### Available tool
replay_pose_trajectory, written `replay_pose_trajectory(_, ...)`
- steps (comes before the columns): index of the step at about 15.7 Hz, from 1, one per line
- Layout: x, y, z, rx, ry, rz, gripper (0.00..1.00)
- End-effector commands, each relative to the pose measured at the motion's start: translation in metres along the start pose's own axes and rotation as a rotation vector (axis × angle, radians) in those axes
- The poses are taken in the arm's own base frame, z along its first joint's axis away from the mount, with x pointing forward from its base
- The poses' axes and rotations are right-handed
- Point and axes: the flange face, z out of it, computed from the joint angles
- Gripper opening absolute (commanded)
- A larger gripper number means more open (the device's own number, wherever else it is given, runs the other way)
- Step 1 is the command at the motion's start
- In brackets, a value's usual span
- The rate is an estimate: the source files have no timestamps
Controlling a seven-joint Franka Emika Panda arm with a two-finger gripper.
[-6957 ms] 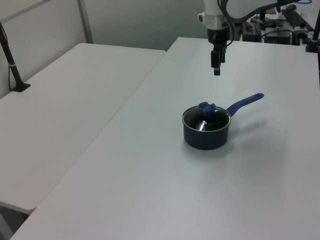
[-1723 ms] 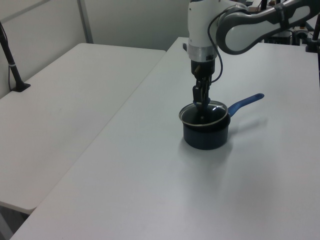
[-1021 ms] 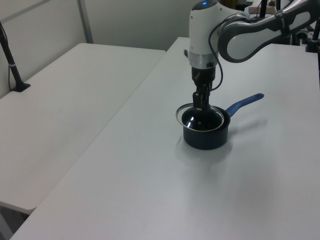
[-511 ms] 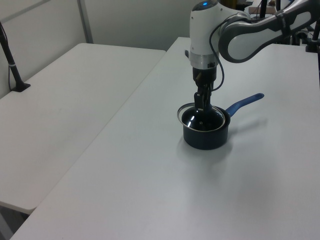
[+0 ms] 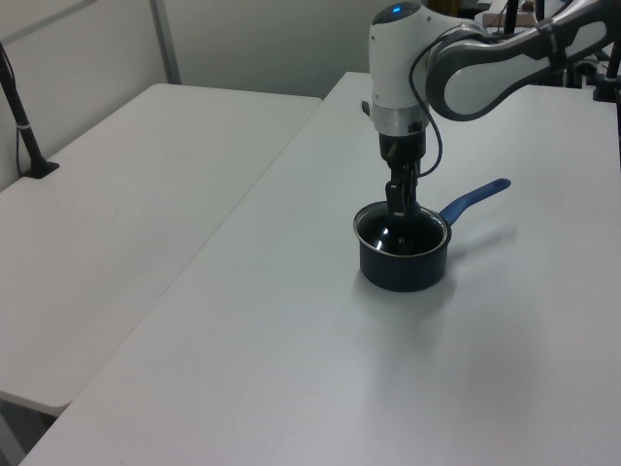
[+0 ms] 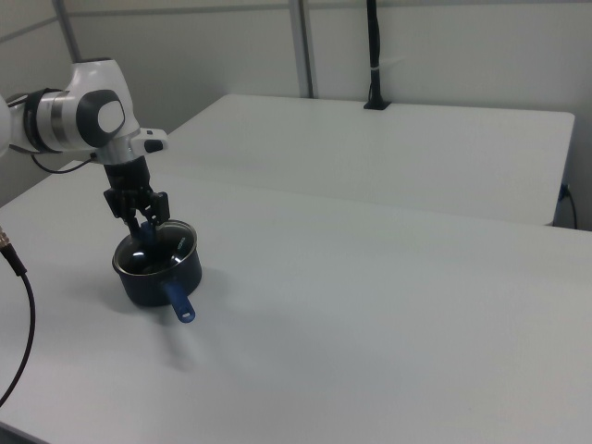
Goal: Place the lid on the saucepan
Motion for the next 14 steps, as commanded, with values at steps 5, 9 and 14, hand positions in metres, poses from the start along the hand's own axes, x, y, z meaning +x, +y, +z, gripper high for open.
replay_pose_trajectory(5, -0.018, 0.005, 0.010, -0.030, -0.094, -0.082, 0.52)
replay_pose_trajectory(9, -0.024, 0.009, 0.013, -0.041, -0.156, -0.128, 0.52)
replay_pose_trajectory(14, -0.026, 0.008, 0.014, -0.044, -0.171, -0.128, 0.52)
